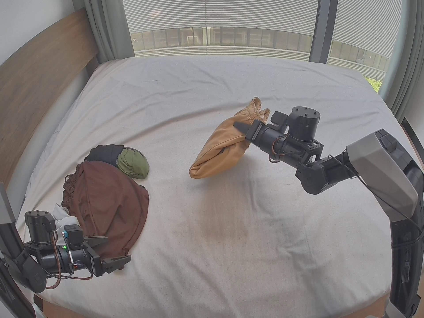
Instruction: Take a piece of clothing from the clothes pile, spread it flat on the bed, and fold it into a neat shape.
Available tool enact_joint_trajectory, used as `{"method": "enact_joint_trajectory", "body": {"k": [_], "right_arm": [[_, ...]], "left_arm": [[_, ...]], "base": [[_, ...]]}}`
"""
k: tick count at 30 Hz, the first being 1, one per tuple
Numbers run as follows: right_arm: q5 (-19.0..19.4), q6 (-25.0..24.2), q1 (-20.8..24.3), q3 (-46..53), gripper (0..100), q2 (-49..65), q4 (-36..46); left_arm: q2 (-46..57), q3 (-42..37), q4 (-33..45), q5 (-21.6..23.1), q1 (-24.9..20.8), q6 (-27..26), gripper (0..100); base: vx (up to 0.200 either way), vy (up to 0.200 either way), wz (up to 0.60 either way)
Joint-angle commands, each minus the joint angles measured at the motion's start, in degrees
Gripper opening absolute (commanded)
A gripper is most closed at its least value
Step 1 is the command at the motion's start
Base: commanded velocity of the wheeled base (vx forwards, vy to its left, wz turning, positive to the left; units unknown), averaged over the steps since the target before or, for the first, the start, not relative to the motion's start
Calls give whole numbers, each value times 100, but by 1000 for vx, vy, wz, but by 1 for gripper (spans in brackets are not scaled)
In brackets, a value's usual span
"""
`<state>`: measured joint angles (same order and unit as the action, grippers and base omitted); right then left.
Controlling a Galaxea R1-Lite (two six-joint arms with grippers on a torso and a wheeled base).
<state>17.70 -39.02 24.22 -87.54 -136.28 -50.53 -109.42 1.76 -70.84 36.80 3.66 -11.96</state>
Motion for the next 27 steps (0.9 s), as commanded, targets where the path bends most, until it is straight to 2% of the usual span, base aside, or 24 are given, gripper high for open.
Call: {"method": "enact_joint_trajectory", "body": {"k": [1, 16, 21, 27], "right_arm": [[-3, 0, -32, -518, 0, -373, 193], [102, -27, -49, -2048, 0, -663, 1072], [93, -27, -111, -2698, 0, -1085, 1291], [84, -27, -216, -2705, 0, -1779, 1291]], "left_arm": [[-35, -9, -9, 2, 3, 1, 100], [-150, -17, -44, 2, 3, 1, 100], [-211, -44, -114, 2, 12, 1, 100], [-343, -70, -290, 2, 47, 1, 100]], "base": [[0, 0, 0], [0, 0, 0], [0, 0, 0], [0, 0, 0]]}}
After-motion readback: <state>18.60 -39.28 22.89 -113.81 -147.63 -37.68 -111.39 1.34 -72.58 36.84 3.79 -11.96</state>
